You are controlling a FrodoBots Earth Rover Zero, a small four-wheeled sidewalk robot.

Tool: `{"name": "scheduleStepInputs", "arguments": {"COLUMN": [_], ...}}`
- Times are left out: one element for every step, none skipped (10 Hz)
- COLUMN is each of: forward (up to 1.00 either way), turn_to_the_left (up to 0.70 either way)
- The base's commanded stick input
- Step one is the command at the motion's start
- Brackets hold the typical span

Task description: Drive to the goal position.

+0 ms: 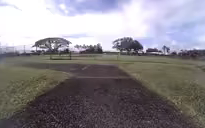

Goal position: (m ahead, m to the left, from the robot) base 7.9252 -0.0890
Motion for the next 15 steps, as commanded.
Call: {"name": "scheduleStepInputs", "arguments": {"forward": [0.5, 0.5, 0.5, 0.5, 0.5, 0.5, 0.5, 0.5, 0.5, 0.5, 0.5, 0.5, 0.5, 0.5, 0.5], "turn_to_the_left": [0.0, 0.0, 0.0, 0.0, 0.0, 0.0, 0.0, 0.0, 0.0, 0.0, 0.0, 0.0, 0.0, 0.0, 0.0]}}
